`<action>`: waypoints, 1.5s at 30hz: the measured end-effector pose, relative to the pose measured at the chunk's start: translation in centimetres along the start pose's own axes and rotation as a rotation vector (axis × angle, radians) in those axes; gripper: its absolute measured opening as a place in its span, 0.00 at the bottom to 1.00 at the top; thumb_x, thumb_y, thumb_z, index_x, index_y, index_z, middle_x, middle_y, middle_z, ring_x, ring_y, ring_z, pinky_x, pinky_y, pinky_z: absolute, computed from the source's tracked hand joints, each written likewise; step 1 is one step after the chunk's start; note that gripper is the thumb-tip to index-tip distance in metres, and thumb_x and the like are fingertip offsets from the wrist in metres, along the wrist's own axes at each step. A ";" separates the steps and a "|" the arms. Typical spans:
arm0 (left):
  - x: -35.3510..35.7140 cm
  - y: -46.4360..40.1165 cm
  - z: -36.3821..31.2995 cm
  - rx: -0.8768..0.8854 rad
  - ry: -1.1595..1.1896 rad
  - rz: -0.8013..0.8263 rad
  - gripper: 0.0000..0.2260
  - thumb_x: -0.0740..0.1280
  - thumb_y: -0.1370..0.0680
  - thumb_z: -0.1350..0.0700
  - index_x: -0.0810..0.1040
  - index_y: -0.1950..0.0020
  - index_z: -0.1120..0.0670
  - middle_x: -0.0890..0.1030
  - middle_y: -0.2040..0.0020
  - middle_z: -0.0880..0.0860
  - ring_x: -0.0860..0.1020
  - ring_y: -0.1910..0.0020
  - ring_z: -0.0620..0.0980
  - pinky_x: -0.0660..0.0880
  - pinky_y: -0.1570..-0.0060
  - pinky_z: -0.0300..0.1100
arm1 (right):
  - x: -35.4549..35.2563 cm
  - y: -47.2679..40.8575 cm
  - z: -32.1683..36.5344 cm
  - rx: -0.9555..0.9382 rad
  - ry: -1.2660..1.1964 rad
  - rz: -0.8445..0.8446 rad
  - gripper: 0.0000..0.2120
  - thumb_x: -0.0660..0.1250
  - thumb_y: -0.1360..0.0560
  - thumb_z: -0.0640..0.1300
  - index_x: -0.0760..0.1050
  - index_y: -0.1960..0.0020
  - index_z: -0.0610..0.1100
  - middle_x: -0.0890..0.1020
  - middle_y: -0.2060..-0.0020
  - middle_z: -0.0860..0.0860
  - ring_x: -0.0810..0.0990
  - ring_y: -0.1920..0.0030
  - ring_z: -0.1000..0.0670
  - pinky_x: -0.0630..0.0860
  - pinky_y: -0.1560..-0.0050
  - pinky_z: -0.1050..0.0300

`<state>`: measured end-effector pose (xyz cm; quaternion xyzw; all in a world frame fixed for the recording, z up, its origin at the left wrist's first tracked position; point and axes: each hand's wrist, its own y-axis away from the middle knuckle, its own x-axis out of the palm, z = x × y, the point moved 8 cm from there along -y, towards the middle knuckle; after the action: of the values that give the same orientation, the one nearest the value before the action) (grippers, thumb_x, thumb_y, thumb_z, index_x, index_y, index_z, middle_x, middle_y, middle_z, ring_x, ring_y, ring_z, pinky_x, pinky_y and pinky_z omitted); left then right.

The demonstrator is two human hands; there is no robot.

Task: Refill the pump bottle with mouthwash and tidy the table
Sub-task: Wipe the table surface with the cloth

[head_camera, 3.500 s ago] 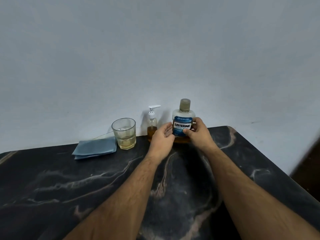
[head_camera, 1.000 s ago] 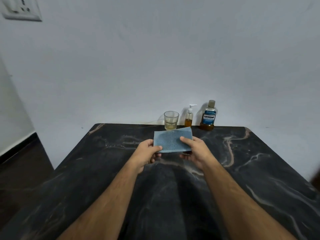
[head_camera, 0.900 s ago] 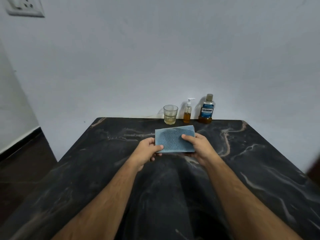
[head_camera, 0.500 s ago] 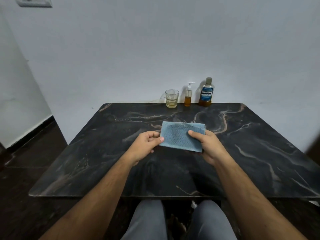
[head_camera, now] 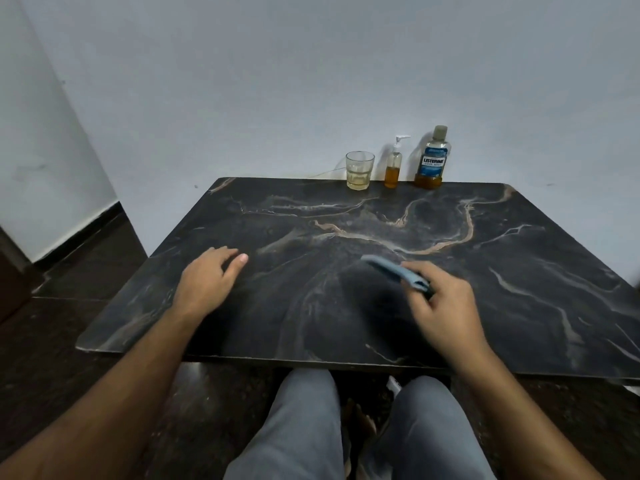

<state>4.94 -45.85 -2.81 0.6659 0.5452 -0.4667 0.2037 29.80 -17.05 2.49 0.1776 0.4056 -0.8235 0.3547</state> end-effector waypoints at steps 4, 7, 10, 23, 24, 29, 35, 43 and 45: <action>0.8 -0.3 3.4 -0.070 -0.115 0.075 0.26 0.54 0.17 0.41 0.70 0.26 0.55 0.67 0.24 0.58 0.60 0.22 0.58 0.59 0.26 0.58 | 4.9 3.2 3.0 -0.130 0.018 0.271 0.15 0.67 0.35 0.40 0.83 0.50 0.42 0.83 0.42 0.46 0.80 0.39 0.50 0.72 0.40 0.63; 2.0 0.0 4.5 -0.091 -0.228 0.160 0.29 0.49 0.18 0.39 0.64 0.22 0.54 0.61 0.21 0.57 0.55 0.21 0.58 0.53 0.25 0.58 | 8.6 5.0 3.4 -0.067 0.077 0.554 0.10 0.66 0.30 0.46 0.78 0.49 0.45 0.76 0.31 0.47 0.68 0.27 0.52 0.62 0.32 0.66; 2.6 -0.2 4.6 -0.102 -0.281 0.196 0.31 0.45 0.19 0.36 0.59 0.21 0.52 0.56 0.19 0.55 0.51 0.20 0.57 0.49 0.23 0.58 | 10.6 5.8 3.1 -0.085 0.253 0.695 0.17 0.57 0.19 0.53 0.67 0.33 0.48 0.57 0.21 0.51 0.47 0.20 0.53 0.44 0.22 0.56; 3.3 -0.3 4.9 -0.128 -0.349 0.277 0.32 0.39 0.20 0.35 0.51 0.19 0.47 0.48 0.18 0.52 0.44 0.20 0.55 0.43 0.23 0.59 | 20.8 0.1 4.7 -0.077 0.528 0.884 0.31 0.43 0.18 0.60 0.42 0.19 0.49 0.40 0.20 0.47 0.36 0.21 0.46 0.38 0.23 0.42; 3.3 -0.3 5.0 -0.134 -0.345 0.273 0.31 0.39 0.20 0.35 0.51 0.19 0.47 0.48 0.18 0.51 0.44 0.20 0.54 0.42 0.23 0.59 | 21.6 0.0 5.4 -0.097 0.520 0.900 0.31 0.44 0.18 0.60 0.43 0.19 0.49 0.40 0.20 0.47 0.36 0.21 0.46 0.38 0.23 0.42; 3.3 -0.5 5.0 -0.146 -0.341 0.260 0.30 0.39 0.19 0.36 0.52 0.19 0.45 0.49 0.18 0.50 0.45 0.20 0.54 0.43 0.23 0.59 | 21.4 3.3 8.5 -0.262 0.493 0.905 0.31 0.43 0.18 0.60 0.45 0.19 0.49 0.43 0.20 0.47 0.38 0.21 0.45 0.40 0.22 0.42; 3.1 -0.3 4.8 -0.149 -0.319 0.252 0.29 0.39 0.19 0.36 0.53 0.19 0.46 0.49 0.18 0.51 0.45 0.19 0.54 0.43 0.23 0.59 | 15.5 7.2 6.6 -0.315 0.536 0.915 0.40 0.28 0.28 0.67 0.42 0.20 0.52 0.41 0.20 0.53 0.36 0.21 0.51 0.37 0.23 0.45; 3.4 -0.6 4.5 -0.185 -0.350 0.263 0.26 0.44 0.17 0.39 0.53 0.19 0.46 0.49 0.18 0.52 0.46 0.20 0.56 0.45 0.24 0.61 | 13.4 -2.2 -3.8 0.082 0.743 0.779 0.31 0.43 0.19 0.62 0.46 0.19 0.50 0.45 0.19 0.50 0.42 0.20 0.46 0.44 0.23 0.41; 3.5 -0.6 4.2 -0.205 -0.341 0.264 0.25 0.45 0.16 0.41 0.53 0.20 0.45 0.49 0.18 0.53 0.46 0.20 0.57 0.44 0.24 0.62 | 16.2 -3.5 -2.7 0.098 0.692 0.786 0.32 0.44 0.18 0.62 0.46 0.19 0.49 0.44 0.19 0.48 0.41 0.20 0.43 0.42 0.23 0.41</action>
<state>2.64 -47.10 -7.64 0.6188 0.4558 -0.4838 0.4186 16.16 -20.60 -6.64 0.5943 0.3626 -0.5397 0.4734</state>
